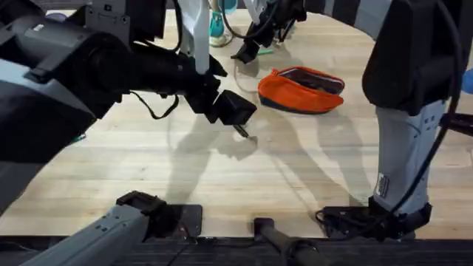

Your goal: Unzip the bag, pick up the pens from the table one at a time and place them inside, then zip the bag closed.

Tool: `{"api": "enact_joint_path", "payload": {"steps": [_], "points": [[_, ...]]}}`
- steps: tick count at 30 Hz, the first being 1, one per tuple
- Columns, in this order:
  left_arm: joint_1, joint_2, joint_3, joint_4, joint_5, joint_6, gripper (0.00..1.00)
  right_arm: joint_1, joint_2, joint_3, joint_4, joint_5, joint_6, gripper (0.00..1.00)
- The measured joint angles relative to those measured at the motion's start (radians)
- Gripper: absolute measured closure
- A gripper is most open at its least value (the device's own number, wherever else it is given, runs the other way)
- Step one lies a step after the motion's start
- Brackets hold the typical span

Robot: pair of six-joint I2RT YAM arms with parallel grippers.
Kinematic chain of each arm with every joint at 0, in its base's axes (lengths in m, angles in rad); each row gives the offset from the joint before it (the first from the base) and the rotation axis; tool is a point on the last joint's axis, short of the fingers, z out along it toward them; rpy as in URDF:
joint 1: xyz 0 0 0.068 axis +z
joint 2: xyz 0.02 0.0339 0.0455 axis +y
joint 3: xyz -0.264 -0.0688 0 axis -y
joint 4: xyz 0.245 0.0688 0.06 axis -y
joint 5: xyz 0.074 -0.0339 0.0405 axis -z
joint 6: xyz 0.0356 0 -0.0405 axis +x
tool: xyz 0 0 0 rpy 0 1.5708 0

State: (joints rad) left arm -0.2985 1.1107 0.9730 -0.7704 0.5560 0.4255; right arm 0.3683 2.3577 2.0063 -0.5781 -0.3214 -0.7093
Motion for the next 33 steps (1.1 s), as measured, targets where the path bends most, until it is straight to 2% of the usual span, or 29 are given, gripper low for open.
{"api": "enact_joint_path", "payload": {"steps": [14,25,33], "points": [[0.000,0.000,0.000,0.000,0.000,0.000,0.006,0.005,-0.012,0.002,-0.002,0.000,-0.045,0.004],[0.000,0.000,0.000,0.000,0.000,0.000,0.006,0.063,-0.013,0.005,-0.036,0.097,-0.142,0.005],[0.000,0.000,0.000,0.000,0.000,0.000,0.006,0.086,-0.013,0.007,-0.085,0.124,-0.210,0.005]]}}
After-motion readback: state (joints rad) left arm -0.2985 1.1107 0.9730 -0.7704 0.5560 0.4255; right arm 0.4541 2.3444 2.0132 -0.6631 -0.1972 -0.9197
